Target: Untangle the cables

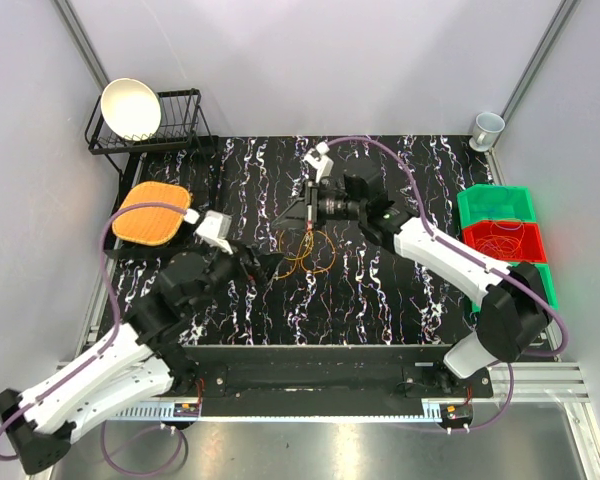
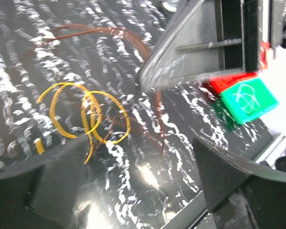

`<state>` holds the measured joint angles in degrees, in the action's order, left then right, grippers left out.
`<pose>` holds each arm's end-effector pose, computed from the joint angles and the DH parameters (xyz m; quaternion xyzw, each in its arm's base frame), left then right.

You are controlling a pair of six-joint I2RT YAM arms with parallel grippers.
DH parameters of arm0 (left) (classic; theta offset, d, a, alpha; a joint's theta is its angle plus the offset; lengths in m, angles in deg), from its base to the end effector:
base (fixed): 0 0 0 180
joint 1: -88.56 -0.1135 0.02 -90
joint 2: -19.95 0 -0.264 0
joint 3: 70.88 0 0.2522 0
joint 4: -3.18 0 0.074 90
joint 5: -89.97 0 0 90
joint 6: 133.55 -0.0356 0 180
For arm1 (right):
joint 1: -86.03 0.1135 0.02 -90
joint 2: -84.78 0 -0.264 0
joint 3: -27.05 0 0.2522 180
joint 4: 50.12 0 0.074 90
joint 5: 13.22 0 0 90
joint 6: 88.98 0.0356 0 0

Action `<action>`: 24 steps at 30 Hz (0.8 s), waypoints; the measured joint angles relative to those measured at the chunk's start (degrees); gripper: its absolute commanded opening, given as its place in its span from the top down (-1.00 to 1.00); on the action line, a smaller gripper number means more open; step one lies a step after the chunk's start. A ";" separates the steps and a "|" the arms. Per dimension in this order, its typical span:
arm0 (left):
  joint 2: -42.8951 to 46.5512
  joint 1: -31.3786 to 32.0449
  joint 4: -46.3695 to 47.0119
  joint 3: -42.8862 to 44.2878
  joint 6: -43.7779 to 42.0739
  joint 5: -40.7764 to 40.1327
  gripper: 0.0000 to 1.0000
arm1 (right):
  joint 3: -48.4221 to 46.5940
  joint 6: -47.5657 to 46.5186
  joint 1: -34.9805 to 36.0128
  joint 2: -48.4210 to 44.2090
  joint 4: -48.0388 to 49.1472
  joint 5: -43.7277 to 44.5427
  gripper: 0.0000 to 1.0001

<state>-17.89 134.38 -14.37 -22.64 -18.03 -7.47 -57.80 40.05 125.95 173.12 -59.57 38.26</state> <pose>0.1204 -0.1173 0.3074 0.0896 0.7441 -0.3455 0.5647 0.2644 0.2502 0.3392 -0.2112 0.7369 0.5730 0.2899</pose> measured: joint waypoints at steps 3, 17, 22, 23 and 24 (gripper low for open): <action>4.35 0.00 -9.22 3.45 0.17 -3.91 -0.94 | 0.00 -0.11 -3.37 -0.02 -0.98 0.07 1.00; 21.57 0.00 -42.73 12.46 3.52 -22.49 -0.97 | -1.07 -4.74 -19.32 -1.64 -9.60 9.40 1.00; 25.44 0.00 -44.98 10.67 3.61 -24.76 -0.97 | -2.14 -6.27 -25.59 -3.89 -13.35 18.95 1.00; 25.49 0.00 -45.11 10.62 3.61 -25.03 -0.97 | -2.38 -6.67 -26.34 -4.50 -14.27 21.81 1.00; 25.49 0.00 -45.11 10.51 3.61 -25.20 -0.97 | -2.60 -7.06 -26.84 -5.20 -15.13 24.68 1.00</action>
<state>7.59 134.38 -59.48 -12.13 -14.42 -32.67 -60.40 32.99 99.11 167.92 -74.69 62.94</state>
